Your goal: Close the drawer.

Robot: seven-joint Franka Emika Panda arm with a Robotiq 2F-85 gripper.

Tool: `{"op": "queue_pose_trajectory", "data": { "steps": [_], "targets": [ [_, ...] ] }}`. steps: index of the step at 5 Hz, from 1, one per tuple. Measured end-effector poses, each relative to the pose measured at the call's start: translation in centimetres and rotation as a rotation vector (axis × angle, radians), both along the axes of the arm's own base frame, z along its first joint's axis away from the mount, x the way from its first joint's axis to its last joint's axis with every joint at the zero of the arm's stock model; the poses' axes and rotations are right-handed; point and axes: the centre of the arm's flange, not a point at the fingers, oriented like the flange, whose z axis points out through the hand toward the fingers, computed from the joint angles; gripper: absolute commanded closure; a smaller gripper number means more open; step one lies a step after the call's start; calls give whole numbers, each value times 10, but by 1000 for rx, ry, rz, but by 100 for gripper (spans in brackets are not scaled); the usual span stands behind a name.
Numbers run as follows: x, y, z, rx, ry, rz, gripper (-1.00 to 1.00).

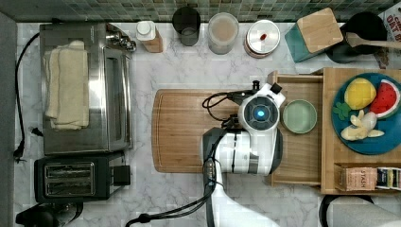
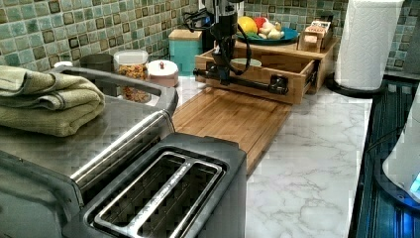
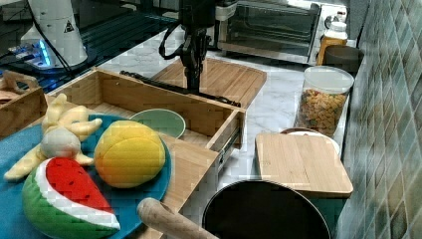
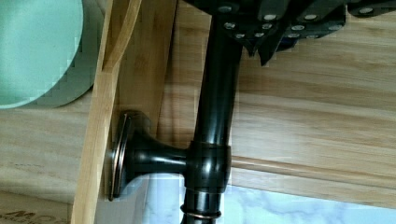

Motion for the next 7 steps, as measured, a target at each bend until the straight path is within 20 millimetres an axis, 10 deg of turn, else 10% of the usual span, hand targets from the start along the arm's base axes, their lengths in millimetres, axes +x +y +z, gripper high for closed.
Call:
{"op": "queue_pose_trajectory", "data": {
  "steps": [4, 7],
  "targets": [
    [6, -136, -3, -21, 85, 115, 100],
    [5, -153, -1, -3, 71, 63, 100]
  ]
}}
